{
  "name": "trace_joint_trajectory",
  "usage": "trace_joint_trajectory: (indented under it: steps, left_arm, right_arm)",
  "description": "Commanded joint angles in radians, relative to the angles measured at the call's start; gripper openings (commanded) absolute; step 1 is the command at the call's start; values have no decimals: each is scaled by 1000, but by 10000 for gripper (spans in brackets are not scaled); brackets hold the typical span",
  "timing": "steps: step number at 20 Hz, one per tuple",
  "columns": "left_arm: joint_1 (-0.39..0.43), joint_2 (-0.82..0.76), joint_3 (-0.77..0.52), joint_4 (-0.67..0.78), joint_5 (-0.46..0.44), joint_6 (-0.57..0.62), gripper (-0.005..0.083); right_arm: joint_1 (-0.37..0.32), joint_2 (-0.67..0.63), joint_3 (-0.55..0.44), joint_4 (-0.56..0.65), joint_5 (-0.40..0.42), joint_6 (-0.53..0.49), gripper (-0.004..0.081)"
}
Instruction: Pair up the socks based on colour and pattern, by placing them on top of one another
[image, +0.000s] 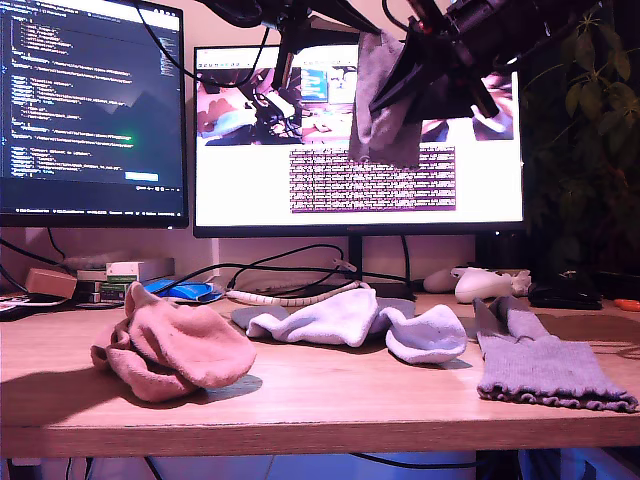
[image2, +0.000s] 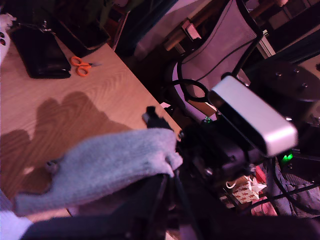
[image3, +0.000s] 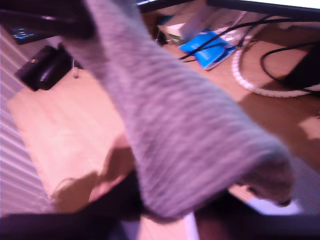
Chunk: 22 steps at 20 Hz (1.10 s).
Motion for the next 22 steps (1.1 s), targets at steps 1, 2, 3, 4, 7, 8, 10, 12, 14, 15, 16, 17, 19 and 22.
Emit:
trace_joint_trajectory:
  steps: [1,2,3,4,7,8,10,12,14,15,16,17,19,22]
  left_arm:
    - [-5,-8,17,-11,-26,8,-19]
    - [-5,-8,17,-34,-61,30,-19]
    - [-5,-7,17,-60,-104,75,-19]
    - [-5,-6,17,-83,-138,98,-19]
    - [-13,-6,14,-116,-188,138,-19]
    - [-15,-5,14,-121,-191,139,-19]
    - [-29,3,14,-127,-192,141,-18]
    - [-53,13,14,-127,-193,140,-1]
    - [-78,19,14,-125,-191,138,156]
    - [-89,19,14,-130,-191,137,289]
    - [-96,19,14,-135,-191,139,378]
    - [-100,18,14,-144,-190,156,382]
    - [-99,15,14,-196,-171,166,307]
    - [-81,5,14,-335,-160,232,158]
  right_arm:
    - [0,9,-14,-46,-42,42,-13]
    - [0,2,-14,-92,-54,52,-13]
    - [-2,-9,-14,-162,-54,49,-13]
    - [-6,-24,-14,-215,-54,50,-13]
    - [-14,-92,-14,-350,-54,50,-13]
    - [-14,-121,-14,-376,-54,50,-13]
    - [-14,-172,-14,-405,-42,57,-13]
    - [-14,-204,-14,-442,1,78,-13]
    - [-14,-213,-14,-481,28,78,-13]
    - [-15,-213,-14,-499,41,77,-13]
    - [-15,-213,-14,-508,60,76,-13]
    - [-15,-213,-14,-509,76,76,-13]
    - [-16,-213,-14,-518,105,76,-13]
    - [-28,-215,-14,-555,129,67,-13]
